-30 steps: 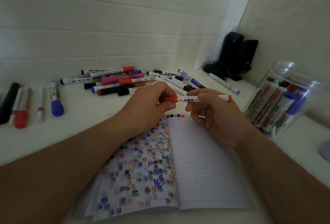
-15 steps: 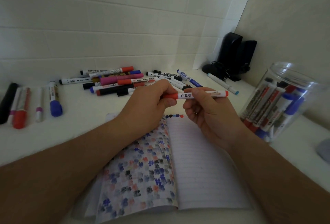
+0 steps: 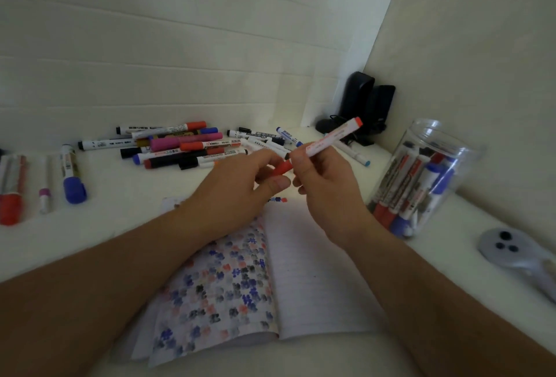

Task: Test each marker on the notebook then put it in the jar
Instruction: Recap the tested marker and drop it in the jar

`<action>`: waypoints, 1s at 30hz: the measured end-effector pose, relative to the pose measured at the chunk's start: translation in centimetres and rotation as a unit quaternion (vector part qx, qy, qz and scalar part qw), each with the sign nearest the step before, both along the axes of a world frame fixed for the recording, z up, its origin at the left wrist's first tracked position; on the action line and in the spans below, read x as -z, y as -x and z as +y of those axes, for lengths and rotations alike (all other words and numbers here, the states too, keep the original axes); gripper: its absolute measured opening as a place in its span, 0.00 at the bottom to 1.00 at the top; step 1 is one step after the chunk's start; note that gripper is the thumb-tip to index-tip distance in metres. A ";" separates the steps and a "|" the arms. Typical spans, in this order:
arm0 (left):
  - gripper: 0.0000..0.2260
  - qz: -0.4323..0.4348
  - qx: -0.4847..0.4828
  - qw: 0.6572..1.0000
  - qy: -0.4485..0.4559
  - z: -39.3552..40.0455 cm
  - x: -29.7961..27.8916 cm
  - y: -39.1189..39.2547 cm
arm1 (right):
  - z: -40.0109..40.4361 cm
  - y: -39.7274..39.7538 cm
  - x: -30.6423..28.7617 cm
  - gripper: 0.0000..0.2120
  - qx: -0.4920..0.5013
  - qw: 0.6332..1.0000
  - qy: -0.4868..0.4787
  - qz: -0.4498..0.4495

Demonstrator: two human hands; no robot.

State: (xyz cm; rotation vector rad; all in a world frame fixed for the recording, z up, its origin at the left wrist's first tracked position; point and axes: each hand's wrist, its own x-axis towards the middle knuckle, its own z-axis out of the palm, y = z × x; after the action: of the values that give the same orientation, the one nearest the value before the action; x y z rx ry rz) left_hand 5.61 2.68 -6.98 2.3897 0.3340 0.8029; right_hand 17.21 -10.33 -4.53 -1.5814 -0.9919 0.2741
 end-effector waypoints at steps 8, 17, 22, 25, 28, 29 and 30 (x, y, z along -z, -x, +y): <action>0.19 0.077 0.006 0.997 0.026 0.4 0.6 0.4 | -9.4 -2.1 -9.7 0.11 0.056 0.963 0.064 -0.256; 0.18 0.065 0.015 0.997 0.029 0.3 0.5 0.5 | -18.7 -7.8 -20.1 0.03 0.279 0.875 0.190 -0.346; 0.17 0.067 0.012 0.997 0.034 0.3 0.5 0.5 | -16.6 -9.1 -20.5 0.15 0.178 0.808 0.362 -0.429; 0.17 0.067 0.013 0.997 0.037 0.3 0.5 0.6 | -14.4 -9.2 -20.1 0.17 0.129 0.736 0.498 -0.440; 0.16 0.066 0.016 0.997 0.036 0.4 0.6 0.7 | -12.8 -9.0 -19.0 0.17 0.102 0.703 0.558 -0.430; 0.16 0.065 0.016 0.997 0.036 0.4 0.6 0.7 | -12.4 -9.1 -18.6 0.13 0.099 0.713 0.559 -0.411; 0.16 0.065 0.015 0.997 0.037 0.4 0.6 0.7 | -12.2 -9.1 -18.2 0.09 0.105 0.730 0.553 -0.388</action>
State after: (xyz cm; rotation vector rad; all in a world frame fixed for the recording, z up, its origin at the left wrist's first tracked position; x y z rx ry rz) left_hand 4.91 3.06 -7.61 2.3762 0.3712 0.6130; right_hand 26.34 -22.52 13.64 -3.0554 -1.3499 -0.0135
